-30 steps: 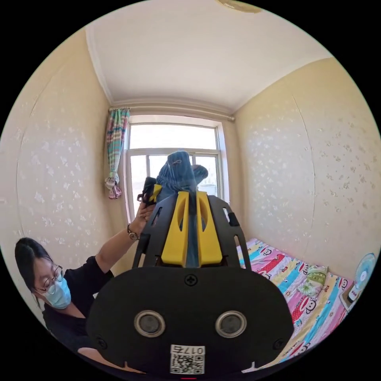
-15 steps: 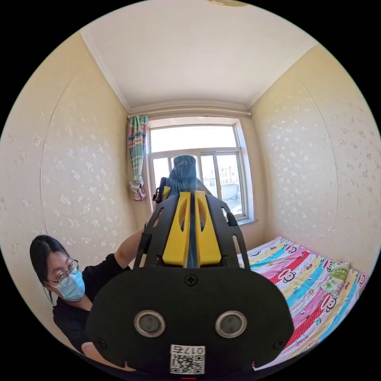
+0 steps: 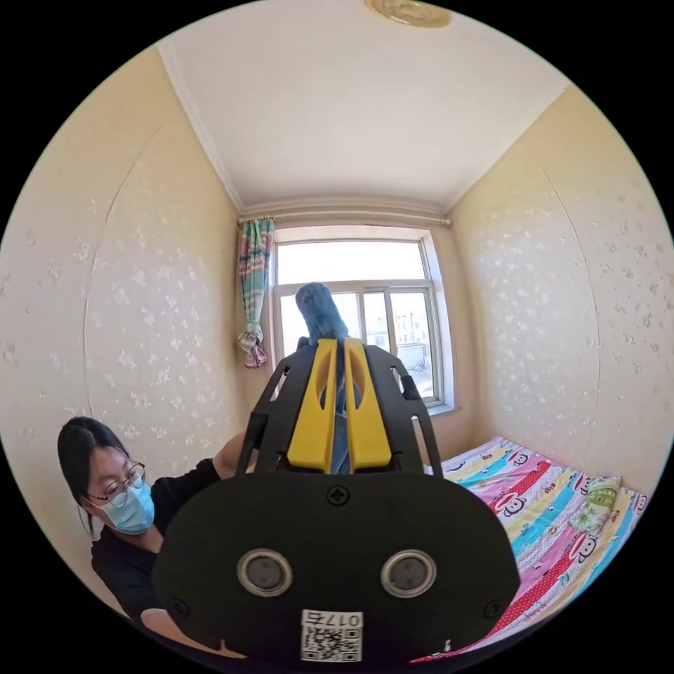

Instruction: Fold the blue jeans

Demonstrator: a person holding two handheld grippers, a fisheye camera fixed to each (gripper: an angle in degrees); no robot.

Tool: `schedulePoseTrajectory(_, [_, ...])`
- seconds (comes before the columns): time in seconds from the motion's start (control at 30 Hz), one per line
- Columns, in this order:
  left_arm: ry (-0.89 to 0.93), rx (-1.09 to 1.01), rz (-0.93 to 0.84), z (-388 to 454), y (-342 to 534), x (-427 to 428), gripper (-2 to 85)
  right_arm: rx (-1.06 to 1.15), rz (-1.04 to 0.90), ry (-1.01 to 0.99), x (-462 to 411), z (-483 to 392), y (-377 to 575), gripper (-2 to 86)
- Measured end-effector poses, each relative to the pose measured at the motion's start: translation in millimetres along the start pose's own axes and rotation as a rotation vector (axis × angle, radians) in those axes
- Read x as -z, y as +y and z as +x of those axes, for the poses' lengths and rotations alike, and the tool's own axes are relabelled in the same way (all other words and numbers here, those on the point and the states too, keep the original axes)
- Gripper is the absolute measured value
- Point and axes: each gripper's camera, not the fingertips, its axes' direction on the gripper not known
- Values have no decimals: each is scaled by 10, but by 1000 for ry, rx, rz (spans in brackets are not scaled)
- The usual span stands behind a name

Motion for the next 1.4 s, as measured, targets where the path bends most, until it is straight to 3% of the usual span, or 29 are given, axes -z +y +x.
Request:
schedulePoseTrajectory(0.13, [55, -46, 3, 32, 32, -6, 41, -15, 0, -31, 118, 189, 44, 113])
schedulePoseTrajectory(0.2, [105, -84, -4, 69, 51, -3, 40, -8, 22, -91, 190, 381, 191, 240])
schedulePoseTrajectory(0.37, [172, -162, -64, 240, 87, -67, 41, -74, 51, -324, 229, 850, 586, 327])
schedulePoseTrajectory(0.47, [175, -150, -78, 264, 107, -68, 41, 8, 22, -447, 126, 855, 770, 339])
schedulePoseTrajectory(0.67, [229, -176, -89, 351, 204, 58, 41, 101, 138, -510, 172, 818, 1042, 307])
schedulePoseTrajectory(0.8, [218, -174, -88, 372, 289, 261, 41, 215, 279, -497, 479, 795, 1215, 68])
schedulePoseTrajectory(1.0, [279, -212, -78, 385, 418, 630, 41, 363, 276, -302, 670, 368, 1218, 51])
schedulePoseTrajectory(1.17, [364, -284, -96, 524, 474, 810, 42, 375, 218, -510, 740, 313, 1040, 51])
schedulePoseTrajectory(1.3, [487, -382, -30, 645, 546, 1111, 43, 379, 33, -504, 654, 156, 1051, 55])
schedulePoseTrajectory(1.4, [594, -436, -11, 655, 623, 1278, 44, 432, 4, -433, 531, -136, 1267, 54])
